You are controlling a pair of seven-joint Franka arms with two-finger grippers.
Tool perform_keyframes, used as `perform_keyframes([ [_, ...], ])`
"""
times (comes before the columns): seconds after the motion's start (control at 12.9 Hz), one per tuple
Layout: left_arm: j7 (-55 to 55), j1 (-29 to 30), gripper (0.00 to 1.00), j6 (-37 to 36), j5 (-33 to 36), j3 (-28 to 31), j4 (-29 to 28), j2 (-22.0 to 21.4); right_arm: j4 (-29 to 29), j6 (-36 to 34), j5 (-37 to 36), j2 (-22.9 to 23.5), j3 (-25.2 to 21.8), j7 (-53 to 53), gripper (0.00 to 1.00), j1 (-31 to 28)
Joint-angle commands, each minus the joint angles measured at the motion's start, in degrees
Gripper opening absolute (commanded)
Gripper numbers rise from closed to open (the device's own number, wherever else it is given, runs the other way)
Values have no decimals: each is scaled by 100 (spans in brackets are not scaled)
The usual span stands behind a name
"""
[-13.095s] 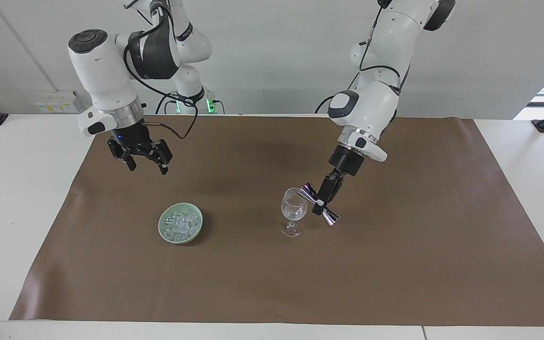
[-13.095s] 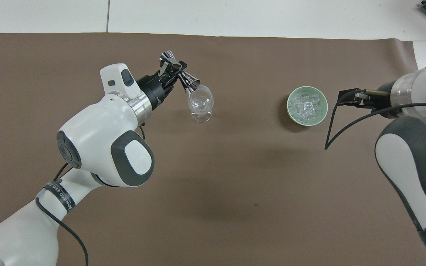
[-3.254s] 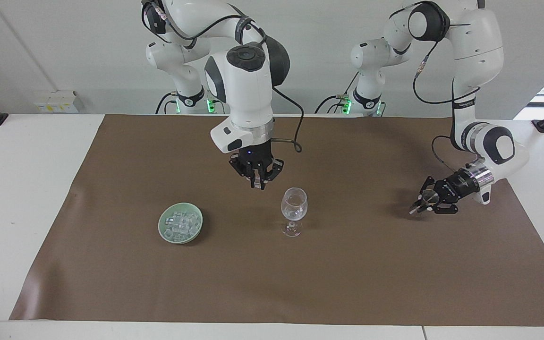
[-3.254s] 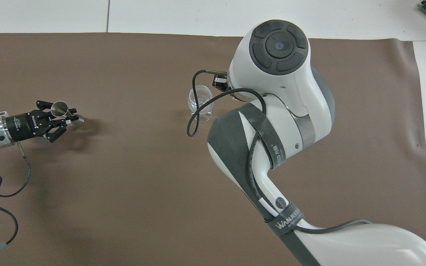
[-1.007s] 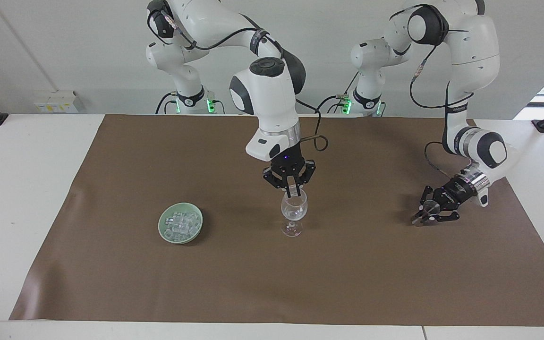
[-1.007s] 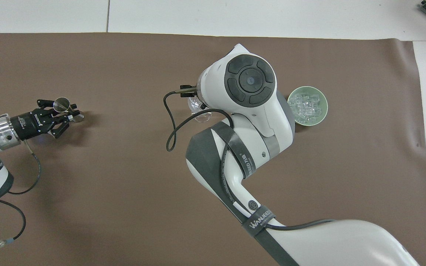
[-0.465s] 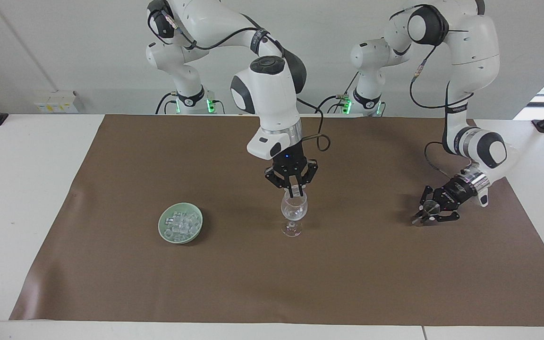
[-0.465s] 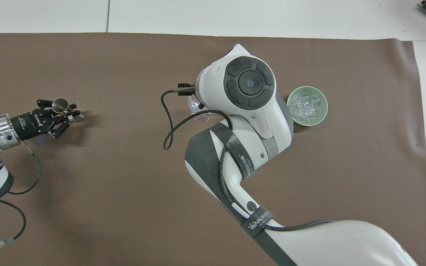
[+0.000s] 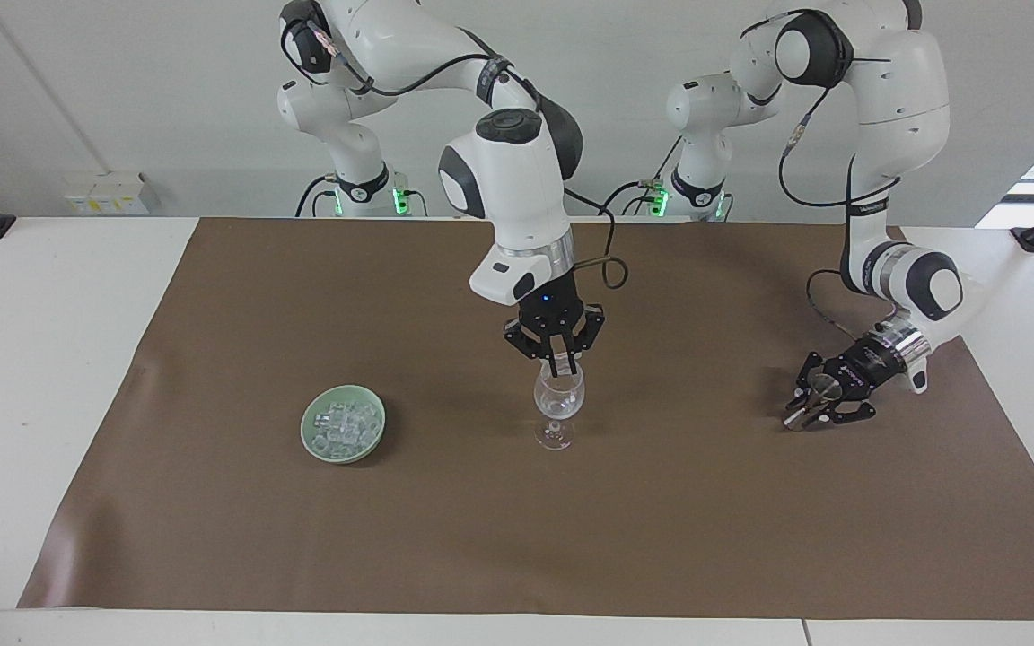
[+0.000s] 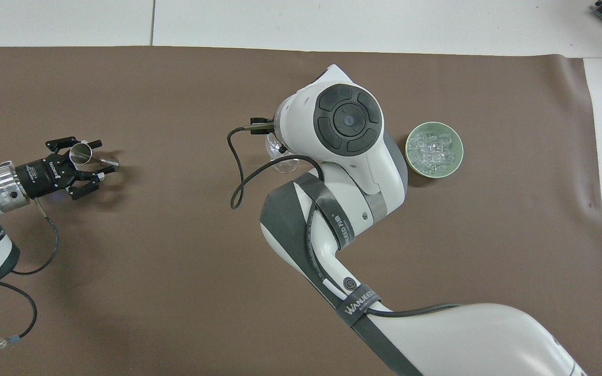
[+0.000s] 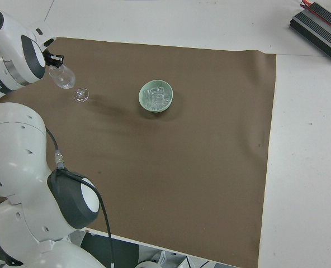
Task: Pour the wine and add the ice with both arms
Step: 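Set the silver cup on the mat and open the left gripper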
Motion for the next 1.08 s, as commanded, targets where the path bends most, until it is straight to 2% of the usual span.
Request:
perform_keyframes([
  [0.0, 44, 11, 100, -112, 219, 41, 187, 110, -59, 94, 108, -16, 20, 73, 0, -22],
  [0.23, 18, 73, 100, -288, 667, 94, 582, 207, -59, 76, 99, -25, 20, 90, 0, -14],
  [0.62, 27, 117, 100, -306, 1309, 102, 925, 233, -59, 41, 91, -25, 20, 82, 0, -22],
  [1.01, 27, 205, 100, -525, 2301, 234, 1487, 260, -68, 6, 82, -16, 20, 73, 0, -22],
])
